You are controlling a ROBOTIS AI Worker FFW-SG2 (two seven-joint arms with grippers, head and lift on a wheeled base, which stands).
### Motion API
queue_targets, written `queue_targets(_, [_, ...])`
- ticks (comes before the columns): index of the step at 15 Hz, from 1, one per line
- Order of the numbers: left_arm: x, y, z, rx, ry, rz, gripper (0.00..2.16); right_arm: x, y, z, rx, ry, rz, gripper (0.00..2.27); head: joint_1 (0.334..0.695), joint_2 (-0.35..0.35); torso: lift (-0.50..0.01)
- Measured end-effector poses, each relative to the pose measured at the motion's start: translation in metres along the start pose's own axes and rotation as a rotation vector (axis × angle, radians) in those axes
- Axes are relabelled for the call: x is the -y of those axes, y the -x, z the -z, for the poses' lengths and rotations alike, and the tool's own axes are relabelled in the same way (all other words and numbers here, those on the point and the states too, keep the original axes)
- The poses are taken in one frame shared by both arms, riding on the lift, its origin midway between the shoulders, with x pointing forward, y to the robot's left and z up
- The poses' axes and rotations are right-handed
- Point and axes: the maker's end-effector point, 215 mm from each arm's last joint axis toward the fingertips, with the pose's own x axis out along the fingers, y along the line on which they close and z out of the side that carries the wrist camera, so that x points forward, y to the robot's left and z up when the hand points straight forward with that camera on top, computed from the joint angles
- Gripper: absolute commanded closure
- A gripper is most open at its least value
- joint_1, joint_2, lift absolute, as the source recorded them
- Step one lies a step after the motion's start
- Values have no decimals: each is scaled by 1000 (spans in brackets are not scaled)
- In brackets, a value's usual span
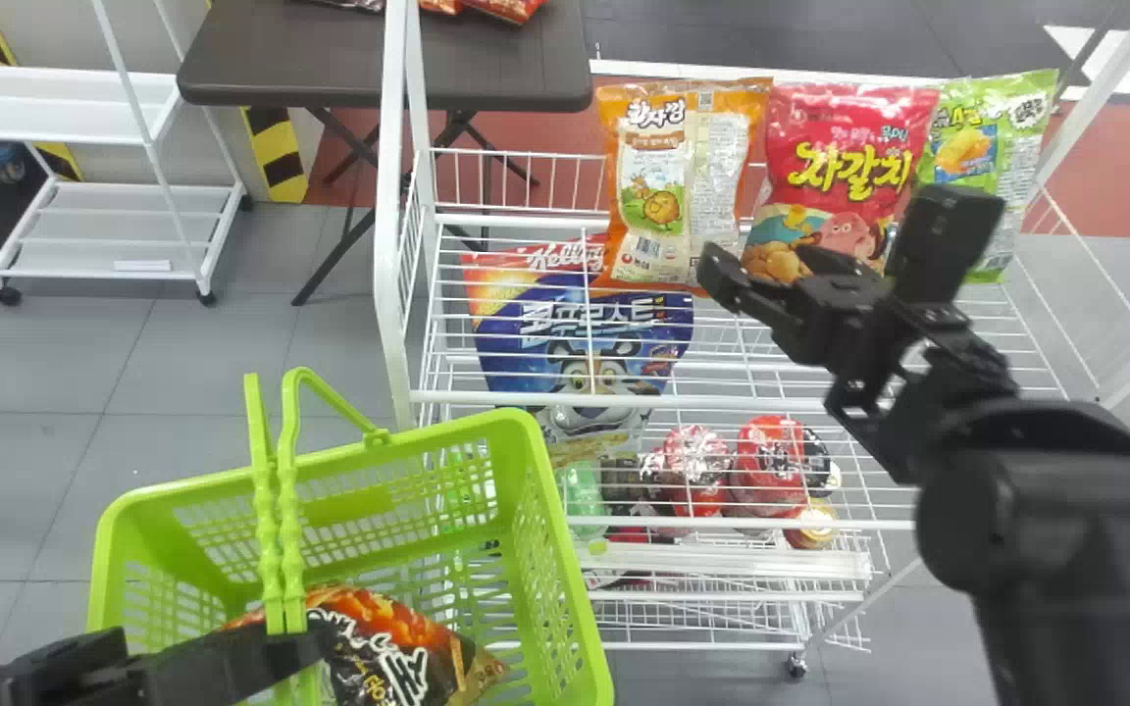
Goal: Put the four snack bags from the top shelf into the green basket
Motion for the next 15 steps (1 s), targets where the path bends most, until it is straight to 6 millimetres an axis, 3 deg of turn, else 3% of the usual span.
queue_targets(3, [-4, 7, 1, 15, 5, -9, 2148, -1, -53, -7, 56, 53, 22, 171, 695, -29, -4])
queue_targets(4, [-5, 9, 1, 21, 6, -13, 2148, -1, -66, -4, 51, 71, 40, 623, 695, -24, -4])
queue_targets(6, [-8, 14, 1, 32, 9, -19, 2148, -2, -81, 1, 27, 114, 74, 1966, 695, -13, -4])
queue_targets(7, [-10, 16, 1, 37, 10, -21, 2148, -4, -84, 6, 7, 129, 86, 2243, 695, -7, -4])
queue_targets(11, [-12, 18, 0, 45, 10, -25, 2148, -3, -80, 27, -60, 119, 105, 2250, 695, 1, -4])
queue_targets(15, [-13, 16, 1, 46, 12, -23, 2148, -13, -59, 2, -6, 98, 89, 2250, 695, 1, -4])
